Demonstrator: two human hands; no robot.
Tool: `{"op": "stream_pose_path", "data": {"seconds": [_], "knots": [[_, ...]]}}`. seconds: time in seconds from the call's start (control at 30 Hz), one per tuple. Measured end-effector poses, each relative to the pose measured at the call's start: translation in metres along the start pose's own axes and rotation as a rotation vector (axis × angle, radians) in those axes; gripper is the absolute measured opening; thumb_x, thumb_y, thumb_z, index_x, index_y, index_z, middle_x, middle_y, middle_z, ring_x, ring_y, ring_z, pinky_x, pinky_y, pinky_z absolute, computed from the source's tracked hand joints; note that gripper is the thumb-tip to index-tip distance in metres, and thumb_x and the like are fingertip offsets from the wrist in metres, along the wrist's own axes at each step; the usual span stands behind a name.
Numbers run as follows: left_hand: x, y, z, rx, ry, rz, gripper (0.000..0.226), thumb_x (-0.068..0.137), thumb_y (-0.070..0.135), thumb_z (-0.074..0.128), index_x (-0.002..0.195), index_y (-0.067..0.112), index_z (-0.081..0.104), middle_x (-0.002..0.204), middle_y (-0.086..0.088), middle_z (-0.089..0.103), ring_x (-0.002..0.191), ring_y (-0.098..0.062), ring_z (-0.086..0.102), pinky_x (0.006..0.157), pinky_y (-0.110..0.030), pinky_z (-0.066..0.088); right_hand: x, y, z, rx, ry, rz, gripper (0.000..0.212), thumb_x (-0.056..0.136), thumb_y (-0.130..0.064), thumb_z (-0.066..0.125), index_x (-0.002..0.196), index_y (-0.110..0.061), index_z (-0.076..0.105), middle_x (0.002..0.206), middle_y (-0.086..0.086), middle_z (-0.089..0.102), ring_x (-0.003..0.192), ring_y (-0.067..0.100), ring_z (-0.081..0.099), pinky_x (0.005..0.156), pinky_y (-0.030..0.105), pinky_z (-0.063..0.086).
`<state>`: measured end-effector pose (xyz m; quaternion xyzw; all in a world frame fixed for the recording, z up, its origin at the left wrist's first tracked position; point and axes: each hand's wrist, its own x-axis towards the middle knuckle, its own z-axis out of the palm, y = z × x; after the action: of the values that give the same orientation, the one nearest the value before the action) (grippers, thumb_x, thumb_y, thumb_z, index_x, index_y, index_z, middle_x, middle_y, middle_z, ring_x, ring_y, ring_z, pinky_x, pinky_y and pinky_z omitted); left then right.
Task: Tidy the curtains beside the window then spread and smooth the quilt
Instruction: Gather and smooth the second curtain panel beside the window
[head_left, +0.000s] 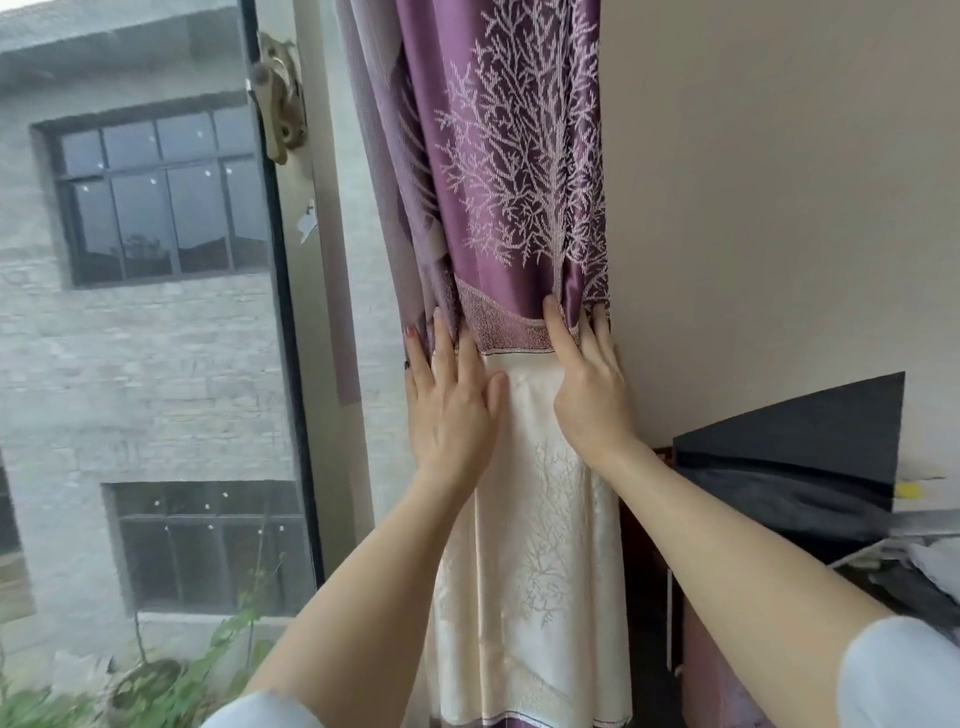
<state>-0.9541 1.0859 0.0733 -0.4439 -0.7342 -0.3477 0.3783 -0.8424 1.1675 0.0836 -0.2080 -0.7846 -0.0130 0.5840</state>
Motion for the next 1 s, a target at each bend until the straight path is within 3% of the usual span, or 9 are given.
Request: {"op": "stream_pose_path", "data": {"seconds": [0.17,0.4,0.83,1.0], "knots": [[0.040,-0.010,0.068,0.017,0.027,0.011,0.065,0.096,0.045,0.031,0.149,0.012,0.011,0.158,-0.009,-0.008,0.143,-0.037,-0.011,0.117,-0.046,0.002,0.033,0.048,0.048,0.038,0.026,-0.005,0.084,0.078,0.019,0.031,0.145,-0.028,0.017,0.155,0.006,0.022,0.145,0.031,0.005,0.113,0.041,0.023],[0.106,-0.020,0.169,0.017,0.031,-0.026,0.067,0.095,0.046,0.029,0.149,0.013,0.005,0.158,-0.009,-0.008,0.143,-0.036,-0.012,0.117,-0.048,0.005,0.090,0.127,0.126,0.045,0.011,-0.041,0.085,0.076,0.020,0.032,0.146,-0.027,0.019,0.156,0.008,0.019,0.145,0.031,0.003,0.114,0.050,0.023],[0.182,-0.060,0.304,0.103,0.034,-0.001,0.068,0.094,0.040,0.035,0.147,0.006,0.011,0.157,-0.017,-0.006,0.143,-0.038,-0.011,0.118,-0.042,-0.005,0.148,0.221,0.261,0.082,0.004,-0.031,0.082,0.076,0.019,0.032,0.145,-0.026,0.023,0.154,0.009,0.026,0.144,0.032,0.010,0.111,0.049,0.030],[0.224,-0.088,0.358,0.217,0.038,0.030,0.068,0.095,0.043,0.031,0.146,0.002,0.015,0.156,-0.021,-0.004,0.143,-0.040,-0.006,0.118,-0.047,0.000,0.179,0.249,0.313,0.059,0.021,-0.030,0.082,0.076,0.017,0.031,0.145,-0.027,0.023,0.153,0.010,0.026,0.144,0.031,0.011,0.110,0.047,0.032]]}}
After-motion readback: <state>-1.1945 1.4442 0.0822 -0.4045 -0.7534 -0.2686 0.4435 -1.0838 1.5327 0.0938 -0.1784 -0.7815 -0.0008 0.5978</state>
